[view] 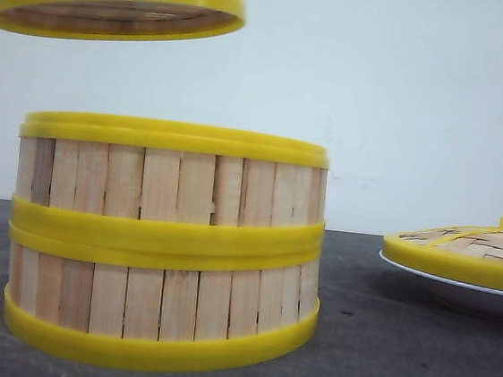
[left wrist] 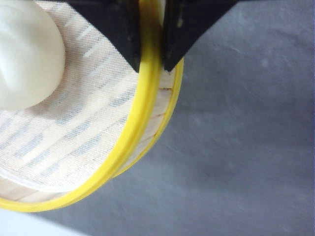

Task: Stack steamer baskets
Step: 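Lift the basket with the left gripper and carry it above the stack, then lower the basket onto the two-basket stack and open the left gripper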

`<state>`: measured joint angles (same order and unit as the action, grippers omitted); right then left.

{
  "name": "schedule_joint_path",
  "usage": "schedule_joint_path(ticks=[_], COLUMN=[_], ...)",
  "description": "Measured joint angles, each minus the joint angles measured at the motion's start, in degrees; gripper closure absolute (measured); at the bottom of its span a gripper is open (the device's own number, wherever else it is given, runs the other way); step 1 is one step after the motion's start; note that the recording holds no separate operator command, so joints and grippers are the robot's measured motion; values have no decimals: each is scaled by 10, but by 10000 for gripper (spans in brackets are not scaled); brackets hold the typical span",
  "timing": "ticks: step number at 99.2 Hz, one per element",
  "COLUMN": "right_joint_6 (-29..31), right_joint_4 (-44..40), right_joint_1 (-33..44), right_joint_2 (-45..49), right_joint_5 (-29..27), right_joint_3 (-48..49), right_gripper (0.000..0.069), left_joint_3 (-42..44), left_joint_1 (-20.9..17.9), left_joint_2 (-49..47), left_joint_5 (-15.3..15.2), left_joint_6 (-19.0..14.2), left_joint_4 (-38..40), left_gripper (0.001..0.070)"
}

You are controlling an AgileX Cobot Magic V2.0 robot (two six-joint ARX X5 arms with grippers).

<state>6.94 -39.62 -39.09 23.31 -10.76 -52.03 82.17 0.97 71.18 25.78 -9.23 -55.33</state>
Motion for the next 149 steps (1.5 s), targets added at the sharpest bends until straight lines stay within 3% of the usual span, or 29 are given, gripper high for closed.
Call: schedule_joint_path(ticks=[12, 28, 37, 74, 149], right_joint_6=[0, 0, 0, 0, 0], right_joint_4=[0, 0, 0, 0, 0], right_joint_1=[0, 0, 0, 0, 0], right_joint_2=[0, 0, 0, 0, 0], right_joint_5=[0, 0, 0, 0, 0], right_joint_3=[0, 0, 0, 0, 0], right_gripper=[370, 370, 370, 370, 370], left_joint_3=[0, -5, -19, -87, -87], left_joint_1=[55, 126, 142, 160, 160], left_joint_2=[-4, -3, 2, 16, 76], left_joint_5=[-6, -63, -70, -76, -77], left_joint_6=[17, 29, 31, 33, 36], left_joint_4=[-10, -16, -10, 41, 58], left_gripper=[680, 680, 680, 680, 680])
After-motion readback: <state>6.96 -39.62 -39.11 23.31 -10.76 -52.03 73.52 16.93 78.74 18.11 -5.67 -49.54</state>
